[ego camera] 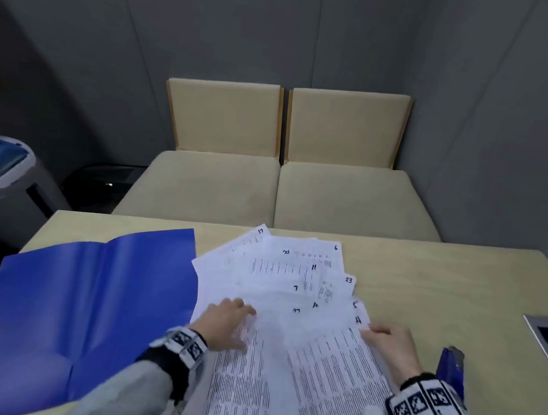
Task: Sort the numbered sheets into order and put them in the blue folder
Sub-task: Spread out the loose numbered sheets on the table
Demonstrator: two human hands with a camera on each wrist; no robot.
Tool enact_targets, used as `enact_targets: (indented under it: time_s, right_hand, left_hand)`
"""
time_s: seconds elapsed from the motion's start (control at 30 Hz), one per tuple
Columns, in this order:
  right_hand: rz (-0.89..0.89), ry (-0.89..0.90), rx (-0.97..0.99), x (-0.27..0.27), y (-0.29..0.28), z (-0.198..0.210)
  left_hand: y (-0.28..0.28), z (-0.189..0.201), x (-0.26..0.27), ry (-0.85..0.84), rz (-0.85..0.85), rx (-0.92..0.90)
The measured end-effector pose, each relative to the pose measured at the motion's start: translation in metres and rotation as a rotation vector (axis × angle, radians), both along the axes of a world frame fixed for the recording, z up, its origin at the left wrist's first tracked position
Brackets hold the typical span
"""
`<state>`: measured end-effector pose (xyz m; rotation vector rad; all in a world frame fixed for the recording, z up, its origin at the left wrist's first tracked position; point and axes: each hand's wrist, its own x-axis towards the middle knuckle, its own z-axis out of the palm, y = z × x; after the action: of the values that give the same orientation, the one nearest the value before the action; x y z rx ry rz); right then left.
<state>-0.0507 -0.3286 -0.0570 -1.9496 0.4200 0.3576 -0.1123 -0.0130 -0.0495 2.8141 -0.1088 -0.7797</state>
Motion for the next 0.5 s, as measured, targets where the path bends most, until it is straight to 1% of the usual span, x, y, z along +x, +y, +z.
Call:
enact_targets:
  time_s: [0.03,0.1,0.23,0.37,0.5]
  right_hand:
    - [-0.023,0.025,-0.023,-0.006,-0.008,-0.010]
    - [-0.056,0.069,-0.052,-0.015,-0.022,-0.025]
    - [-0.013,0.108,-0.049,-0.028,-0.036,-0.037]
    - [0.012,0.086,0.035,-0.042,-0.036,-0.044]
    - [0.035,0.103,0.146,-0.052,-0.027,-0.048]
  left_hand:
    - [-0.005,-0.012,-0.007,0.012,-0.047,0.037]
    - [-0.008,-0.029,-0.012,-0.035,-0.086,0.101]
    - [-0.005,-0.037,-0.008,-0.065,-0.067,0.163]
    - [-0.004,-0.038,-0.001,-0.092,-0.096,0.256]
    - [-0.001,-0.040,-0.001,-0.099,-0.070,0.262]
